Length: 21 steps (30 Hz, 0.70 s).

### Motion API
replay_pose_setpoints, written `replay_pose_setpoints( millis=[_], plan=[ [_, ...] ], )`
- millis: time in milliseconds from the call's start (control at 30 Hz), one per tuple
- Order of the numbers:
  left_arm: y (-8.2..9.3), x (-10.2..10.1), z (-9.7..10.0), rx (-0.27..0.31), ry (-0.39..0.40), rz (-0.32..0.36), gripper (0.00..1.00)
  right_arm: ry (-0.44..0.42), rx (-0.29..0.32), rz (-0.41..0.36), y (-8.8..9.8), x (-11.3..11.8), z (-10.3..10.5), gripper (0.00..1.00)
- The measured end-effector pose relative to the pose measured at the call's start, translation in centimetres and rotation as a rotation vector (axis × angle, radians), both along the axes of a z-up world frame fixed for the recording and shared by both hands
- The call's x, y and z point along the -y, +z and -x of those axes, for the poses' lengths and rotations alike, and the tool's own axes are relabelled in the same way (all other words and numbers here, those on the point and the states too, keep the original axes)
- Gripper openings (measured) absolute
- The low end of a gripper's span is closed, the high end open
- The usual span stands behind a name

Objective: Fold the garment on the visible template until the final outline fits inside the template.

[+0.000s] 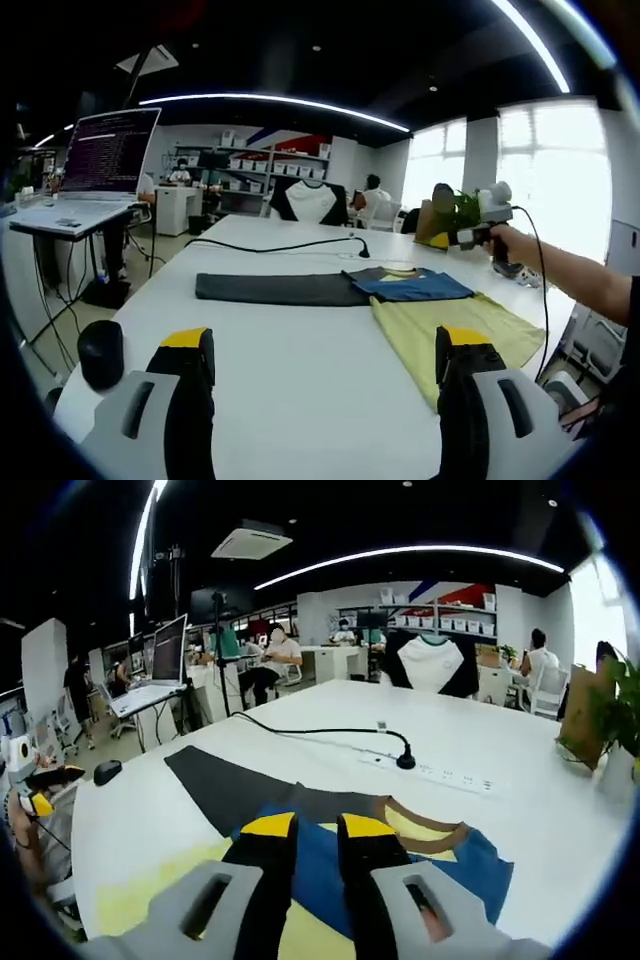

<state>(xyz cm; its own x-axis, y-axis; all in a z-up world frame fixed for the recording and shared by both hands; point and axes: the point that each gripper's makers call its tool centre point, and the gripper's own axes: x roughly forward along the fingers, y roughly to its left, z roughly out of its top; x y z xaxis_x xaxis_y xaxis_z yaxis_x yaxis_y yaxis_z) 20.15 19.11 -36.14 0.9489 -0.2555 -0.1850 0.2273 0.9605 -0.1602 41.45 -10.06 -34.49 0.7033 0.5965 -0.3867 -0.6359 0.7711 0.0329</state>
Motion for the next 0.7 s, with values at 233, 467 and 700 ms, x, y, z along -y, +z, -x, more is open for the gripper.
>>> replay_pose_setpoints(
  millis=[233, 467, 700],
  plan=[
    [0.2, 0.7, -0.2, 0.013, -0.024, -0.016, 0.97, 0.002, 0.004, -0.049, -1.8, 2.6, 2.6, 0.30],
    [0.8, 1.6, -0.2, 0.031, -0.023, -0.041, 0.97, 0.033, 0.053, -0.158, -0.8, 4.2, 4.6, 0.38],
    [1.2, 2.8, -0.2, 0.048, -0.046, -0.036, 0.98, 0.064, 0.132, -0.136, 0.1, 5.7, 6.3, 0.47]
  ],
)
